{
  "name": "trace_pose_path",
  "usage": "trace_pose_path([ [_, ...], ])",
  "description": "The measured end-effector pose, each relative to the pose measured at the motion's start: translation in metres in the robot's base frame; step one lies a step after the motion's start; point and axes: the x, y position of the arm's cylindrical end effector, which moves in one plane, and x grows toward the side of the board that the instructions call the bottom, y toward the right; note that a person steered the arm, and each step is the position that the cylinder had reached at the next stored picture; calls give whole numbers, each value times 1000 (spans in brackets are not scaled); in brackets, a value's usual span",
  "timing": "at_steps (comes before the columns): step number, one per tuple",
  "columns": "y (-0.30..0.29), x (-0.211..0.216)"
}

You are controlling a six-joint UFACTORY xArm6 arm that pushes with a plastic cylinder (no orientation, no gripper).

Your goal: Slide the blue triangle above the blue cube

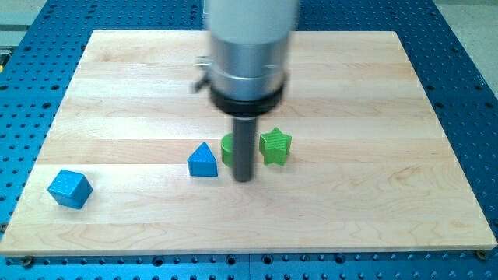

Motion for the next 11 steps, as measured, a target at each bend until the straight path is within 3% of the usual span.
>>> trace_pose_path([
  [2,-126,-8],
  [3,-124,-17],
  [4,-82,-51],
  [5,-136,-44],
  [8,-131,-45],
  [9,-160,-47],
  [10,-125,-47],
  [11,-46,-3],
])
